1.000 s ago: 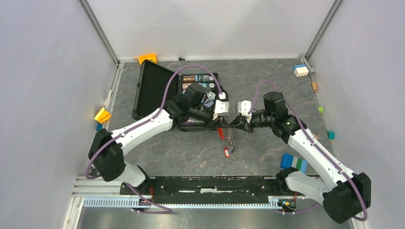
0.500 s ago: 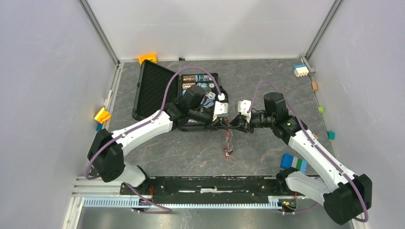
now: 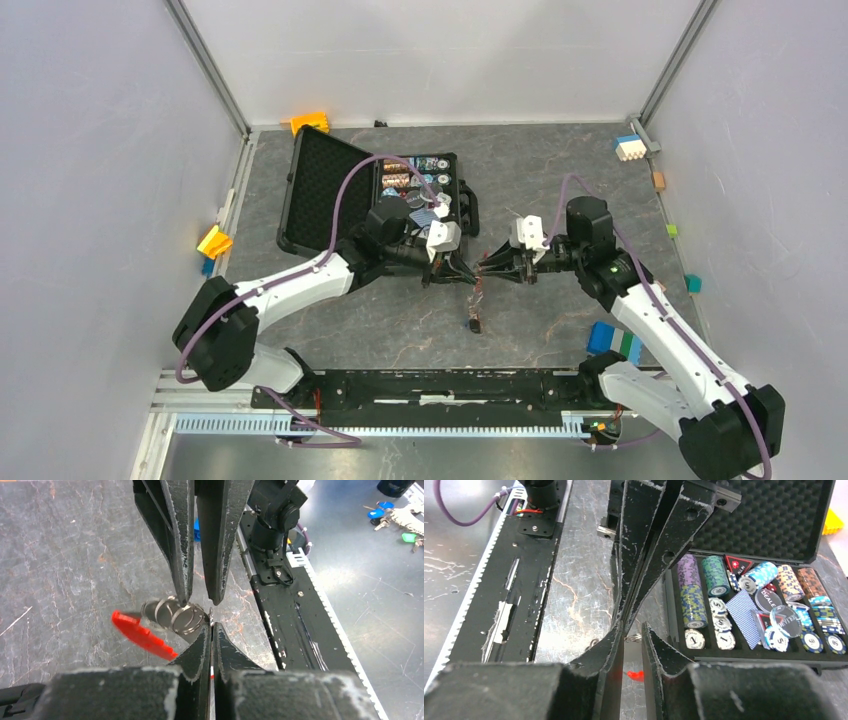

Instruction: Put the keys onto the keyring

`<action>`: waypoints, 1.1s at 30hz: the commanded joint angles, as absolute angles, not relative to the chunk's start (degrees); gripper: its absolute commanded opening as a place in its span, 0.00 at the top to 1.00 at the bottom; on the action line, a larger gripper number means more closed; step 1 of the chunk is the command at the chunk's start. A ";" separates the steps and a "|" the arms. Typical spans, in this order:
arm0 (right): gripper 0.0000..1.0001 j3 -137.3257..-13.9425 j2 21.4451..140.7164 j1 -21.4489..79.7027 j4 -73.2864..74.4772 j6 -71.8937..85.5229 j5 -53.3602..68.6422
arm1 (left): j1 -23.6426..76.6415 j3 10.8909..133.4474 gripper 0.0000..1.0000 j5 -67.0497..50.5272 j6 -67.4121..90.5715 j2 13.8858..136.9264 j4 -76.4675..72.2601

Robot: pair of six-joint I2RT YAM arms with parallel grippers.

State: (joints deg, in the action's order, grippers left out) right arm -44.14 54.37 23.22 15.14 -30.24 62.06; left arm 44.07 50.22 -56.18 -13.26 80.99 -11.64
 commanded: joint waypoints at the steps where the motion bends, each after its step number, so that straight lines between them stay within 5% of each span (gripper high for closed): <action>1: 0.76 -43.01 53.12 22.09 13.46 -30.37 68.13 | 43.36 48.39 0.98 -59.75 -5.91 79.33 -25.69; 33: 0.80 -40.62 53.65 20.39 13.67 -30.91 71.61 | 42.28 44.48 0.98 -60.38 5.22 81.13 -42.31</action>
State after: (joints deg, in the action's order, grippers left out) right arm -41.28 52.80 20.56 17.80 -34.13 68.88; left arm 42.65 44.03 -60.29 2.96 81.01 -37.69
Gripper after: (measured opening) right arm 0.200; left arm 0.041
